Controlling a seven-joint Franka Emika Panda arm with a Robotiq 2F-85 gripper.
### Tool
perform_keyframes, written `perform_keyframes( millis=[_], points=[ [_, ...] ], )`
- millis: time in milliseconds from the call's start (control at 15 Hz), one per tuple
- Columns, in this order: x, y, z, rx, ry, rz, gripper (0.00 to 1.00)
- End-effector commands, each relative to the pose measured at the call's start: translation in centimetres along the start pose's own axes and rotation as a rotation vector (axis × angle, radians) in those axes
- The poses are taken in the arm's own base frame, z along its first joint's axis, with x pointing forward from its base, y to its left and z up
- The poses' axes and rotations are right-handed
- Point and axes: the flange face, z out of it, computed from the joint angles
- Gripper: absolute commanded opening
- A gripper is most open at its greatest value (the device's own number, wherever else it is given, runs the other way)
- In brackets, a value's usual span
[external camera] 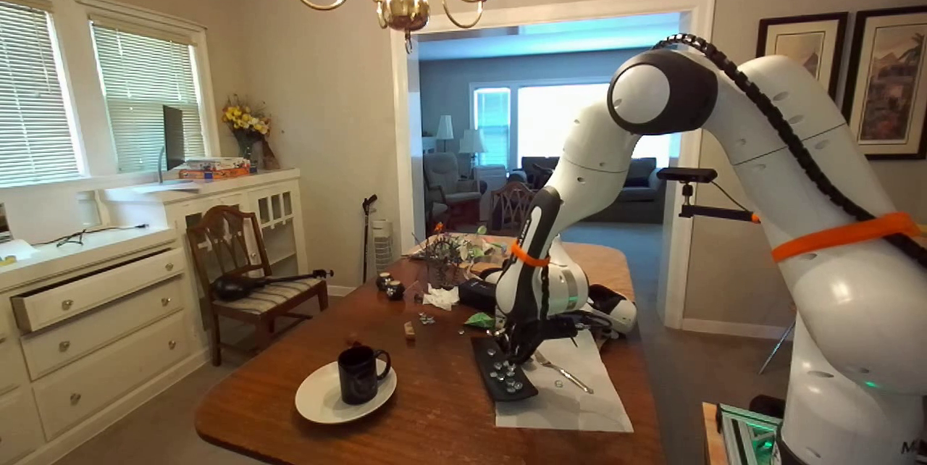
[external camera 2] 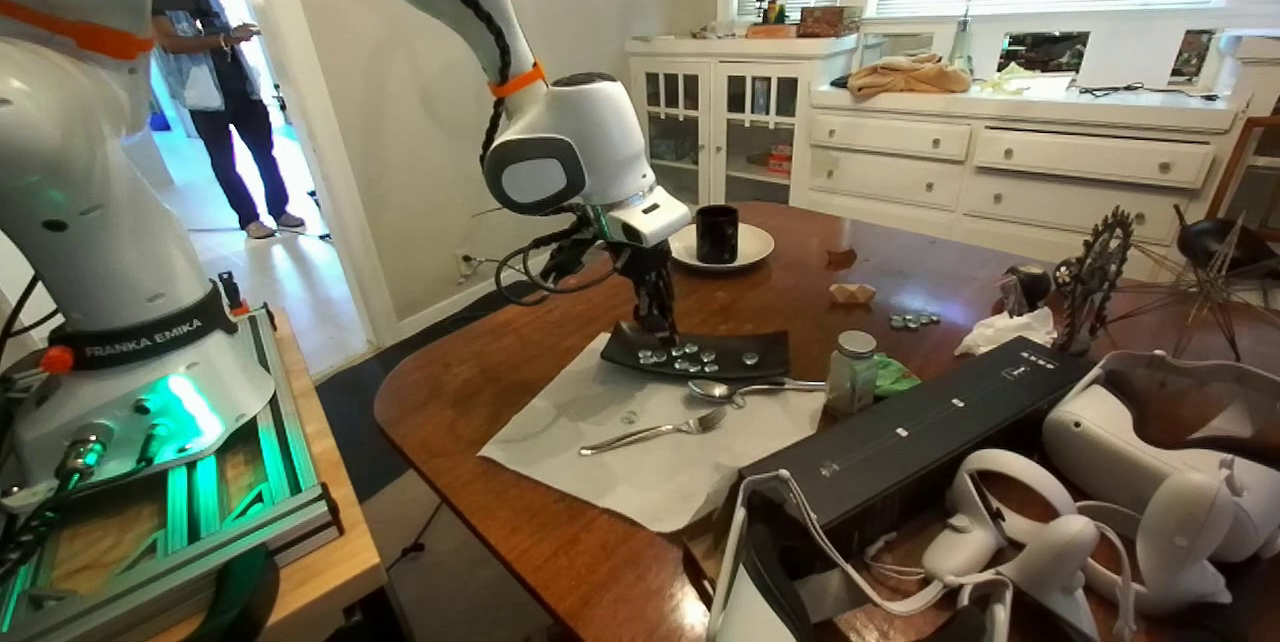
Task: Pick up one pebble from the napkin and put it on the black plate
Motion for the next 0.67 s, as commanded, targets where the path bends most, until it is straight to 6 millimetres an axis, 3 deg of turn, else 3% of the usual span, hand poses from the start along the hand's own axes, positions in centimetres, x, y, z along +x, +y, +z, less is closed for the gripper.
perform_keyframes(
  millis=[0, 267, 400, 600],
  points=[
    [-0.3, 0.7, 0.3, 0.018, -0.036, -0.034, 0.52],
    [-0.2, 1.0, -0.1, 0.039, -0.069, -0.072, 0.81],
    [-0.2, 1.2, -1.0, 0.044, -0.124, -0.171, 0.96],
    [0.8, 1.5, -3.0, 0.048, -0.148, -0.344, 1.0]
  ],
)
